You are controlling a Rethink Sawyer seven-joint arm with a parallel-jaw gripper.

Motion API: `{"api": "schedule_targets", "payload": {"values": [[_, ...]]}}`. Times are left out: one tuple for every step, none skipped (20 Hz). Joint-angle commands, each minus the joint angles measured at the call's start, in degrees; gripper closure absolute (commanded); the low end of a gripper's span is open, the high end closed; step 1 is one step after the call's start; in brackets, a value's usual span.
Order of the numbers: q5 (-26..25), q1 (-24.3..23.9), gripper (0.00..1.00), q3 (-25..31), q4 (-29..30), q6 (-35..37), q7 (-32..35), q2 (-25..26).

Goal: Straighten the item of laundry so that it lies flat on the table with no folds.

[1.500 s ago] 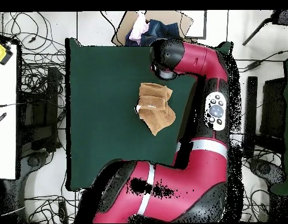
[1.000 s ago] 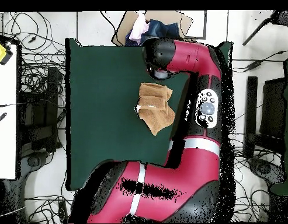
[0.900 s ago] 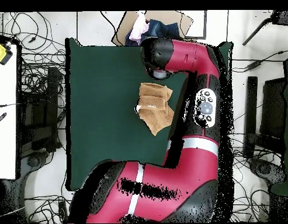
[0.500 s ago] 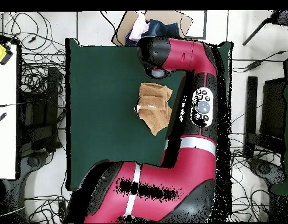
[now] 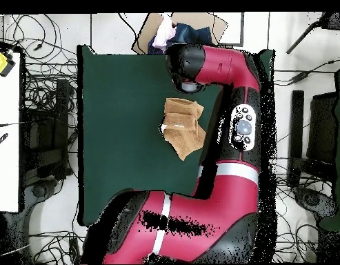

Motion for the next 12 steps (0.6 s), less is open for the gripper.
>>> {"api": "schedule_targets", "payload": {"values": [[0.06,-2.2,0.0,6.75,4.35,-4.42,-3.17,3.21],[-0.02,-2.23,0.0,6.99,2.53,-3.43,-3.67,4.22],[-0.21,-2.14,0.0,7.13,0.91,-2.74,-4.09,5.06],[-0.39,-2.06,0.0,7.27,-0.7,-2.05,-4.52,5.9],[-0.56,-1.94,0.0,7.4,-2.37,-1.61,-4.81,6.78],[-0.91,-1.82,0.0,7.59,-4.51,-1.3,-5.5,7.91],[-1.17,-1.69,0.0,7.85,-6.8,-0.57,-6.24,9.11],[-1.47,-1.53,0.0,8.02,-9.37,0.37,-7.02,10.41],[-1.71,-1.36,0.0,8.2,-11.5,1.31,-7.88,11.46],[-1.77,-1.17,0.0,8.24,-13.11,2.23,-8.39,12.19],[-1.74,-0.99,0.0,8.11,-13.96,2.76,-8.52,12.54],[-1.61,-0.83,0.0,7.76,-13.49,2.6,-8.31,12.23]]}}
